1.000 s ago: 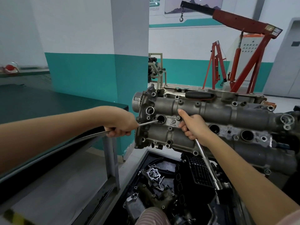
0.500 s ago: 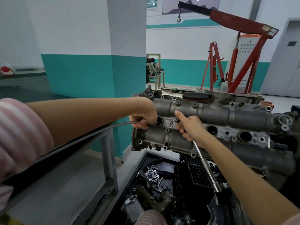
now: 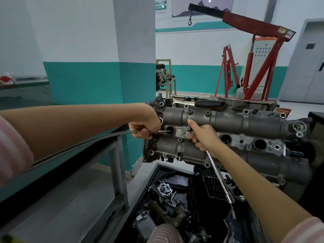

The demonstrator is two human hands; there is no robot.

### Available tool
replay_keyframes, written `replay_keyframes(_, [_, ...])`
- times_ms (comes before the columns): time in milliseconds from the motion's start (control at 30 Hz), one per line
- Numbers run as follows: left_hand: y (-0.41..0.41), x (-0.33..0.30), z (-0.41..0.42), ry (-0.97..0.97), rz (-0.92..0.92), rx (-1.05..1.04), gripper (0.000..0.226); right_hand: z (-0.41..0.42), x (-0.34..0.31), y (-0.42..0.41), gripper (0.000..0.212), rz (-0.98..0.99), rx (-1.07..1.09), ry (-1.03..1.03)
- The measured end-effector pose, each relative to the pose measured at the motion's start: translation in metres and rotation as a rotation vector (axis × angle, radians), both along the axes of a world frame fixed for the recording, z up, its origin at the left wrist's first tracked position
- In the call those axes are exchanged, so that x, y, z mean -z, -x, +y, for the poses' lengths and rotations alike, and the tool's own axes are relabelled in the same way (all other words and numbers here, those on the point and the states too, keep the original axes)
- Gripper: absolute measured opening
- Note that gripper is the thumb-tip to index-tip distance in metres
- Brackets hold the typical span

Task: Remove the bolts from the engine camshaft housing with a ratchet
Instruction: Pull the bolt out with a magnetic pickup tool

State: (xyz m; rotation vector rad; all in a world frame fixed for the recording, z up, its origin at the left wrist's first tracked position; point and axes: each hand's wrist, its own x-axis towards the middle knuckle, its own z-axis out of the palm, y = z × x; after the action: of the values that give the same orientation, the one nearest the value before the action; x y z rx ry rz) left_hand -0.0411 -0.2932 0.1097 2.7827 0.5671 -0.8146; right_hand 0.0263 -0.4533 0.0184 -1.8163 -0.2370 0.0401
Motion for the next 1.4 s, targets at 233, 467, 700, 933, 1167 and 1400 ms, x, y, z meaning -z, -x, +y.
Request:
replay_keyframes(233, [0.041,0.001,0.033,0.014,-0.028,-0.030,0.048,0.001,0.002,0.003,0.053,-0.018,0.024,0.007])
replay_keyframes(467, [0.053,0.002,0.043,0.058,-0.086,-0.018,0.050,0.003,0.001,0.005,0.052,-0.015,0.037,0.017])
replay_keyframes(700, [0.034,-0.014,0.014,0.006,-0.014,0.061,0.046,0.002,0.002,0.004,0.053,-0.028,0.037,0.008])
replay_keyframes(933, [0.037,-0.037,0.009,-0.289,0.115,0.083,0.041,0.001,0.005,0.003,0.054,-0.065,0.036,0.007])
replay_keyframes(1167, [0.031,-0.030,0.005,-0.296,0.122,0.065,0.043,0.001,0.005,-0.001,0.054,-0.067,0.032,-0.004])
replay_keyframes(1400, [0.027,-0.039,0.005,-0.306,0.070,0.082,0.042,0.002,0.005,-0.001,0.054,-0.067,0.036,-0.006])
